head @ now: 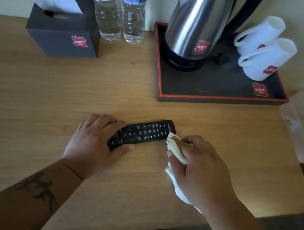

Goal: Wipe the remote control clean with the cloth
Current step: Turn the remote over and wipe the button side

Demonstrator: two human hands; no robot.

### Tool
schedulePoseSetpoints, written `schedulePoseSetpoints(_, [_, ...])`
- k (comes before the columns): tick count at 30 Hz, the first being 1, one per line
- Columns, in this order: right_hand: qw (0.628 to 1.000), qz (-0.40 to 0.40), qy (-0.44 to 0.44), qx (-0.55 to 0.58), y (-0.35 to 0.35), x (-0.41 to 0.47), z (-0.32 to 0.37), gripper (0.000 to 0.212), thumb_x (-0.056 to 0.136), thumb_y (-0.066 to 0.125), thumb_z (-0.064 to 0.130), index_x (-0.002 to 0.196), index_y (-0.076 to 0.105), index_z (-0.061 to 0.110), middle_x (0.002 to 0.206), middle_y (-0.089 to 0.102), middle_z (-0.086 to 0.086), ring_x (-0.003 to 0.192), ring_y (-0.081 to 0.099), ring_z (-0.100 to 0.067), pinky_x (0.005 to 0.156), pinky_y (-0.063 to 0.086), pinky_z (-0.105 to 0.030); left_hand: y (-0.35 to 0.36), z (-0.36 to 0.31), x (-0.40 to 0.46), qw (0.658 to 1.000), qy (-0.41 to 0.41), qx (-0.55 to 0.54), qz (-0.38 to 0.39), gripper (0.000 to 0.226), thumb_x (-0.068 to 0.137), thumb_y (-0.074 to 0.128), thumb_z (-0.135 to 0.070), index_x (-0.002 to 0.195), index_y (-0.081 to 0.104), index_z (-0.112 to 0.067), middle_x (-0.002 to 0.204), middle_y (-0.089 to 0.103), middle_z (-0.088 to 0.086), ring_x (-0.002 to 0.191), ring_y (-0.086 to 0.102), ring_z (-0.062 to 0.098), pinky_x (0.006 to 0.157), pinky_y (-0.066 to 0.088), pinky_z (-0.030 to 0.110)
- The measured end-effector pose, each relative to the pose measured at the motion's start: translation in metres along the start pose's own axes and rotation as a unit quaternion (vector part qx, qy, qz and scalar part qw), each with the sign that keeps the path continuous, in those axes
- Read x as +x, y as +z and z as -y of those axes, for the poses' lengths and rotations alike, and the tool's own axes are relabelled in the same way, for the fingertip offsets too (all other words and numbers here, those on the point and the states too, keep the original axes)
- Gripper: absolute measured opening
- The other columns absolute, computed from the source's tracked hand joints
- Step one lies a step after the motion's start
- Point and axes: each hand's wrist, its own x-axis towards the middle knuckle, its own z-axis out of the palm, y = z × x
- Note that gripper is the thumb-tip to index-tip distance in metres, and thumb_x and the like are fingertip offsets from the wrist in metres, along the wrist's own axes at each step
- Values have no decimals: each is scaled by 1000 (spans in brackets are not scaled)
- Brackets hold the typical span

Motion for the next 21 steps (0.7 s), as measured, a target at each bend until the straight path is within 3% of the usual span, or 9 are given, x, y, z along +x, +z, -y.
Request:
schedulePoseSetpoints(4, [998, -61, -11, 34, -4, 33, 23, 26, 87, 55, 45, 105, 69, 32, 111, 57, 11, 89, 57, -12, 62, 37, -21, 1, -1, 0, 1000, 0, 1, -6, 68, 82, 52, -71, 122, 66, -18, 109, 62, 0, 105, 51, 23, 93, 44, 43])
schedulePoseSetpoints(8, [999, -26, -8, 24, 15, 47, 35, 23, 85, 64, 39, 106, 71, 31, 109, 55, 8, 89, 57, -16, 59, 41, -24, 1, -4, -1, 1000, -10, 7, -10, 67, 81, 53, -71, 121, 66, -18, 110, 61, 0, 105, 52, 25, 92, 45, 44])
schedulePoseSetpoints(13, [999, 36, -26, 10, 9, 11, 22, 40, 82, 66, 37, 122, 65, 29, 106, 54, 9, 83, 52, -7, 58, 38, -15, -1, -4, 0, 1000, -9, 17, 2, 68, 82, 50, -71, 123, 65, -19, 111, 61, 0, 107, 51, 24, 94, 43, 45])
schedulePoseSetpoints(18, [999, -10, -4, 47, 0, 27, 28, 18, 88, 61, 39, 100, 70, 30, 99, 54, 12, 78, 53, -8, 56, 45, -24, 0, -1, 0, 1000, -4, 13, -2, 67, 82, 52, -71, 122, 65, -19, 111, 62, 0, 105, 51, 22, 93, 43, 43])
schedulePoseSetpoints(21, [999, -36, 3, 24, 6, 50, 43, 17, 87, 61, 37, 100, 70, 31, 99, 53, 10, 79, 51, -13, 56, 36, -24, 0, -2, 0, 1000, -7, 12, -10, 66, 81, 53, -70, 120, 66, -18, 110, 62, 0, 103, 53, 25, 92, 44, 44])
